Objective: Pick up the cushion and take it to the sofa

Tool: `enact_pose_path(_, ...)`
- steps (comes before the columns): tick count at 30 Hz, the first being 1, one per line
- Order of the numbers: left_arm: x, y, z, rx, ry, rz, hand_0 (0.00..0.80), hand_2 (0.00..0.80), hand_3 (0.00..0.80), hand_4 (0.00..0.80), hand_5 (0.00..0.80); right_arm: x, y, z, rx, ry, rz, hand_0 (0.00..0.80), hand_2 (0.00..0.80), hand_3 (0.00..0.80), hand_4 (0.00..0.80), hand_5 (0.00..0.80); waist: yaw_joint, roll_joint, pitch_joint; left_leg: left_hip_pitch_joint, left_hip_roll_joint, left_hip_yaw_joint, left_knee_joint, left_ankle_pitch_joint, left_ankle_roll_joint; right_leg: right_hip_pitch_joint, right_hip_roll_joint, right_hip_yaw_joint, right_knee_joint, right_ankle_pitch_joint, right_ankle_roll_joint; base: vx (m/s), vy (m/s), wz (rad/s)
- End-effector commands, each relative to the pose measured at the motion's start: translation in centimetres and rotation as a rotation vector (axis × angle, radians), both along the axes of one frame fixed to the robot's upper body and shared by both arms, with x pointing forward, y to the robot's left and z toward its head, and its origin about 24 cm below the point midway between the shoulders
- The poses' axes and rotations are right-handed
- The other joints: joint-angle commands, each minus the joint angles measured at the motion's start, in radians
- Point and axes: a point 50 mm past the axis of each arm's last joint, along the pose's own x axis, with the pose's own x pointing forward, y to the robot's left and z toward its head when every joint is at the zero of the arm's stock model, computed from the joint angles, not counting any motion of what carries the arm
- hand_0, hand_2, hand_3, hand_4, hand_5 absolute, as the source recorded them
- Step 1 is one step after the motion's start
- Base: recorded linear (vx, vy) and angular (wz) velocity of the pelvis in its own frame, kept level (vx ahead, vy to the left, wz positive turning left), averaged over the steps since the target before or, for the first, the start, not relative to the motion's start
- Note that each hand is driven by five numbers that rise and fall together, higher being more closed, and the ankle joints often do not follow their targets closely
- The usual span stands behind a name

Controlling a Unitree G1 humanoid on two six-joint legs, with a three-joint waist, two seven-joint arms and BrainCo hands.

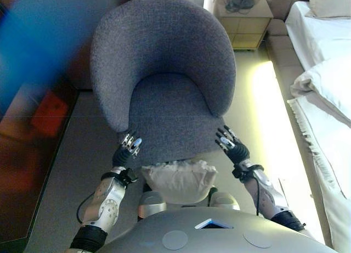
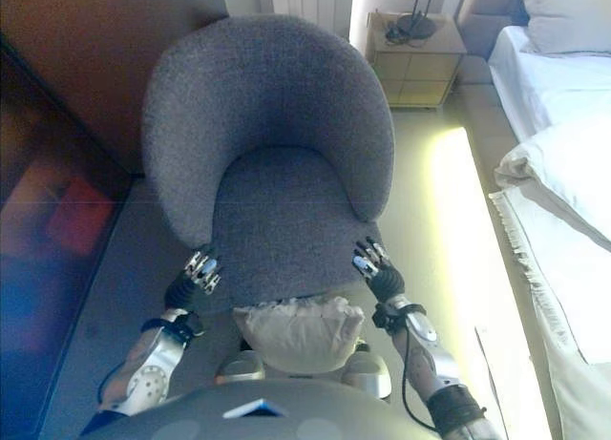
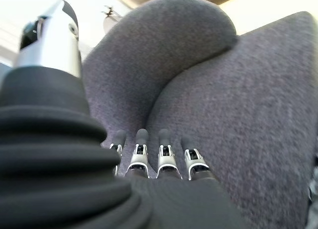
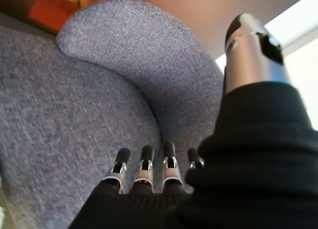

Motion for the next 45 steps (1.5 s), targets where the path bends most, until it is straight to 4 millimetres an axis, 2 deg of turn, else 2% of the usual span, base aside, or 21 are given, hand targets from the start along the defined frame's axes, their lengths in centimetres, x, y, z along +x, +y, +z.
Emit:
enact_pose_path(1,2.6,1.1,3.0,0.159,-0.151,-0.053,0.0,0.0,0.0,0.0,0.0,2.8,1.2,4.2,-0.068,-0.259,0.036,0.0,0.0,0.0,0.0,0.0,-0.003,-0.065,0.0,-0.025,-0.014,-0.01,0.12,0.087,-0.067,-0.025,-0.06,0.026,0.008,0.104,-0.038,-0.057,-0.056,0.07)
enact_pose_path(2,3.1,0.8,3.1,0.149,-0.149,-0.069,0.0,0.0,0.0,0.0,0.0,2.9,0.7,4.4,-0.098,-0.262,0.02,0.0,0.0,0.0,0.0,0.0,-0.007,-0.063,-0.004,-0.028,-0.038,0.006,0.112,0.068,-0.061,-0.02,-0.061,0.013,0.003,0.105,-0.037,-0.028,-0.015,0.18)
enact_pose_path(3,3.3,0.5,3.0,0.13,-0.141,-0.074,0.0,0.0,0.0,0.0,0.0,3.0,0.5,4.4,-0.106,-0.261,0.011,0.0,0.0,0.0,0.0,0.0,-0.009,-0.061,-0.007,-0.022,-0.047,0.015,0.088,0.061,-0.057,-0.019,-0.063,0.009,0.002,0.106,-0.034,-0.004,0.017,0.31)
enact_pose_path(6,4.3,-0.7,3.1,0.12,-0.162,-0.115,0.0,0.0,0.0,0.0,0.0,3.0,0.2,4.2,-0.093,-0.247,-0.019,0.0,0.0,0.0,0.0,0.0,-0.026,-0.05,-0.027,0.017,-0.061,0.035,-0.021,0.069,-0.05,-0.016,-0.06,-0.001,-0.025,0.117,-0.029,0.027,0.054,0.19)
enact_pose_path(8,4.7,-1.4,3.5,0.115,-0.186,-0.127,0.0,0.0,0.0,0.0,0.0,2.8,0.1,4.0,-0.079,-0.243,-0.029,0.0,0.0,0.0,0.0,0.0,-0.032,-0.045,-0.032,0.021,-0.07,0.035,-0.048,0.074,-0.046,-0.018,-0.055,-0.003,-0.05,0.132,-0.026,0.006,0.014,0.03)
enact_pose_path(13,5.6,-1.4,4.2,0.118,-0.221,-0.13,0.0,0.0,0.0,0.0,0.0,3.3,0.4,4.0,-0.088,-0.257,-0.009,0.0,0.0,0.0,0.0,0.0,-0.029,-0.03,-0.027,0.017,-0.087,0.065,-0.088,0.074,-0.041,-0.031,-0.063,-0.043,-0.099,0.164,-0.013,-0.065,0.018,-0.02)
enact_pose_path(14,5.8,-1.5,4.3,0.063,-0.226,-0.141,0.0,0.0,0.0,0.0,0.0,3.6,0.6,4.2,-0.003,-0.258,-0.001,0.0,0.0,0.0,0.0,0.0,-0.03,-0.029,-0.027,0.016,-0.088,0.069,-0.092,0.075,-0.039,-0.033,-0.064,-0.045,-0.1,0.165,-0.012,-0.065,0.013,-0.09)
enact_pose_path(17,5.7,-2.5,4.1,-0.318,-0.238,-0.162,0.0,0.0,0.0,0.0,0.0,3.4,2.2,4.5,0.447,-0.239,0.031,0.0,0.0,0.0,0.0,0.0,-0.028,-0.03,-0.029,0.024,-0.092,0.083,-0.093,0.067,-0.03,-0.023,-0.063,-0.051,-0.103,0.157,-0.016,0.0,0.005,-0.06)
enact_pose_path(19,4.9,-4.0,3.6,-0.642,-0.261,-0.16,0.0,0.0,0.0,0.0,0.0,2.8,4.0,4.1,0.835,-0.233,0.039,0.0,0.0,0.0,0.0,0.0,-0.023,-0.029,-0.035,0.034,-0.09,0.094,-0.092,0.06,-0.029,-0.013,-0.064,-0.054,-0.106,0.153,-0.017,0.043,-0.008,-0.03)
enact_pose_path(21,4.1,-5.7,3.5,-1.021,-0.31,-0.13,0.0,0.0,0.0,0.0,0.0,2.7,5.5,4.5,1.201,-0.272,0.028,0.0,0.0,0.0,0.0,0.0,-0.019,-0.027,-0.04,0.039,-0.089,0.103,-0.092,0.053,-0.028,-0.007,-0.066,-0.058,-0.111,0.152,-0.014,0.016,-0.003,-0.01)
enact_pose_path(22,3.8,-6.5,3.5,-1.174,-0.323,-0.089,0.0,0.0,0.0,0.0,0.0,2.8,6.0,4.9,1.318,-0.288,0.01,0.0,0.0,0.0,0.0,0.0,-0.018,-0.026,-0.043,0.041,-0.087,0.107,-0.093,0.05,-0.029,-0.006,-0.067,-0.057,-0.112,0.152,-0.012,0.0,0.0,0.0)
enact_pose_path(23,3.4,-7.2,3.2,-1.259,-0.336,-0.047,0.0,0.0,0.0,0.0,0.0,3.1,6.2,5.3,1.364,-0.305,-0.004,0.0,0.0,0.0,0.0,0.0,-0.02,-0.024,-0.047,0.044,-0.086,0.11,-0.097,0.048,-0.029,-0.006,-0.067,-0.055,-0.114,0.153,-0.01,0.0,0.0,0.0)
enact_pose_path(26,2.8,-8.0,3.2,-1.267,-0.352,-0.02,0.0,0.0,0.0,0.0,0.0,3.1,6.8,5.9,1.33,-0.31,0.006,0.0,0.0,0.0,0.0,0.0,-0.022,-0.021,-0.052,0.043,-0.087,0.114,-0.098,0.041,-0.027,-0.008,-0.063,-0.045,-0.119,0.152,-0.011,0.0,0.0,0.0)
enact_pose_path(31,2.2,-7.1,3.2,-1.25,-0.345,-0.016,0.0,0.0,0.0,0.0,0.0,1.7,6.4,5.3,1.302,-0.305,0.024,0.0,0.0,0.0,0.0,0.0,-0.02,-0.027,-0.068,0.047,-0.084,0.12,-0.098,0.038,-0.026,-0.003,-0.056,-0.038,-0.125,0.149,-0.01,0.016,-0.019,0.0)
enact_pose_path(41,2.5,-6.7,3.2,-1.217,-0.328,-0.015,0.0,0.0,0.0,0.0,0.0,1.4,6.5,5.0,1.261,-0.284,0.035,0.0,0.0,0.0,0.0,0.0,-0.015,-0.034,-0.075,0.047,-0.083,0.116,-0.098,0.043,-0.025,0.001,-0.049,-0.038,-0.125,0.148,-0.015,0.0,0.0,0.0)
enact_pose_path(44,2.6,-6.2,2.9,-1.109,-0.304,-0.007,0.0,0.0,0.0,0.0,0.0,1.5,6.4,5.0,1.214,-0.278,0.035,0.0,0.0,0.0,0.0,0.0,-0.016,-0.034,-0.071,0.048,-0.082,0.117,-0.098,0.043,-0.025,0.001,-0.048,-0.038,-0.125,0.148,-0.015,0.0,0.0,0.0)
enact_pose_path(45,2.7,-5.4,2.6,-0.973,-0.283,0.003,0.0,0.0,0.0,0.0,0.0,1.5,6.0,4.7,1.107,-0.279,0.026,0.0,0.0,0.0,0.0,0.0,-0.015,-0.034,-0.07,0.047,-0.082,0.116,-0.098,0.045,-0.025,0.0,-0.048,-0.037,-0.125,0.148,-0.015,0.0,0.0,0.0)
